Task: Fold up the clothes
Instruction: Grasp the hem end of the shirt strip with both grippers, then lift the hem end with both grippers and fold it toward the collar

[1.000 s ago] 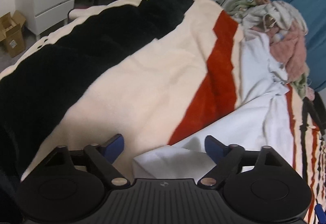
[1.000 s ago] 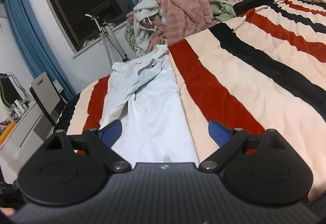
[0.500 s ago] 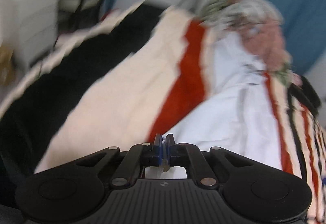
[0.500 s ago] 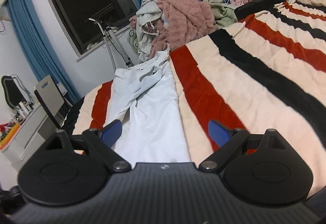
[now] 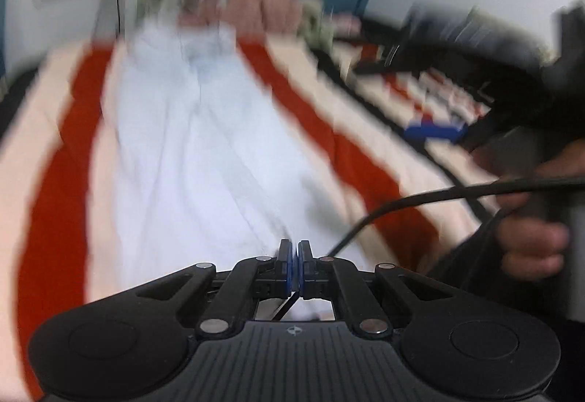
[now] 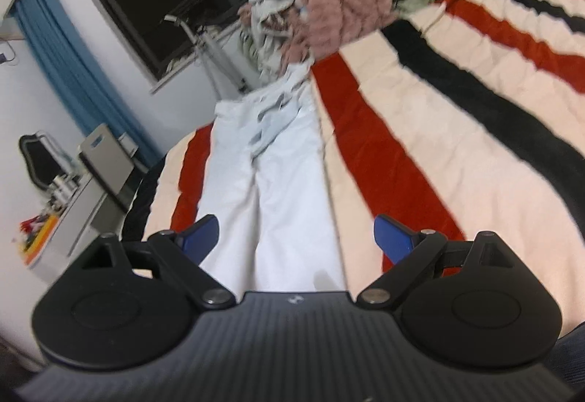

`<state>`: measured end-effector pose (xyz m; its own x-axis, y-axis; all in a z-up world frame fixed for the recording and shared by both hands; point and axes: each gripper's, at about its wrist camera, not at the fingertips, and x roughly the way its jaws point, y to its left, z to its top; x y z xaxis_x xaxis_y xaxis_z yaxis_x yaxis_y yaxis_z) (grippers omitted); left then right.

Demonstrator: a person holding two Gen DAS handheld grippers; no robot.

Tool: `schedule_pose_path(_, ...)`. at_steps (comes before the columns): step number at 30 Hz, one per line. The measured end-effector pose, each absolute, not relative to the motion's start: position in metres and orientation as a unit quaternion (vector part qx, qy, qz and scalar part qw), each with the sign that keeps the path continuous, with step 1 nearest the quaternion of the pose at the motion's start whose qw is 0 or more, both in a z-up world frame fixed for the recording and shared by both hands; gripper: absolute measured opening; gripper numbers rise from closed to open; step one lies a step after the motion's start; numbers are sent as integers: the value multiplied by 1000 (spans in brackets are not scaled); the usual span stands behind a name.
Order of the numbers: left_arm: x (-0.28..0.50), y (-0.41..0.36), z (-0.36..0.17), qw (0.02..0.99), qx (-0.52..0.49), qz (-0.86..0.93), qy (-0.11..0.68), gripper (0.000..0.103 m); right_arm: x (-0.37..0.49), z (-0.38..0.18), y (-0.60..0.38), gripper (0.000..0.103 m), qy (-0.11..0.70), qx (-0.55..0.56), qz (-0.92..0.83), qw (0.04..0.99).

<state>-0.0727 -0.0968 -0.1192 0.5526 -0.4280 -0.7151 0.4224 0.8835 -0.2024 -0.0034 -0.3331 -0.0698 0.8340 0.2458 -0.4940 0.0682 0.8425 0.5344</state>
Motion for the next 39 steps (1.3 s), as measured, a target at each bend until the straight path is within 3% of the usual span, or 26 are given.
schedule_pose_path(2,-68,-93,-120,878,-13,-241,413,7,0,-75,-335,93,301,287,56,908)
schedule_pose_path(4,-66,-84,-113,878,-32,-244,411,23,4,-84,-334,93,325,303,63,894)
schedule_pose_path(6,-65,-70,-106,874,-58,-249,413,51,8,-93,-334,93,349,319,69,878)
schedule_pose_path(10,-58,-31,-89,867,-116,-239,421,63,17,-111,-333,93,396,349,81,845)
schedule_pose_path(12,-49,-12,-83,871,-138,-211,421,77,21,-120,-333,92,417,361,78,830)
schedule_pose_path(13,-46,-4,-81,876,-143,-193,419,79,23,-125,-333,92,428,367,74,823)
schedule_pose_path(14,-40,4,-83,877,-153,-175,421,79,24,-129,-331,89,437,372,71,816)
schedule_pose_path(15,-33,12,-85,876,-164,-158,424,80,26,-134,-330,77,449,375,67,808)
schedule_pose_path(17,-17,27,-94,869,-190,-128,439,80,30,-144,-326,74,472,380,61,793)
schedule_pose_path(21,9,42,-134,812,-260,-111,510,76,32,-153,-321,72,495,382,56,779)
schedule_pose_path(23,11,46,-141,795,-285,-123,520,76,31,-155,-319,59,504,384,63,771)
schedule_pose_path(24,10,46,-140,795,-289,-130,517,71,29,-156,-319,53,508,387,68,766)
schedule_pose_path(26,4,45,-140,791,-299,-145,514,57,23,-154,-316,51,507,388,78,766)
schedule_pose_path(31,-11,45,-148,774,-333,-141,519,43,10,-152,-302,51,506,369,80,775)
schedule_pose_path(32,-13,45,-149,771,-339,-142,521,36,8,-152,-299,51,508,362,78,778)
schedule_pose_path(33,-14,45,-150,767,-344,-144,522,16,5,-152,-296,51,511,360,77,777)
schedule_pose_path(34,-16,44,-149,769,-342,-145,520,10,3,-152,-293,52,514,354,78,778)
schedule_pose_path(36,-18,43,-147,773,-340,-148,515,10,1,-151,-290,51,515,348,70,781)
schedule_pose_path(39,-21,47,-145,773,-360,-148,501,8,-1,-149,-292,15,515,344,45,784)
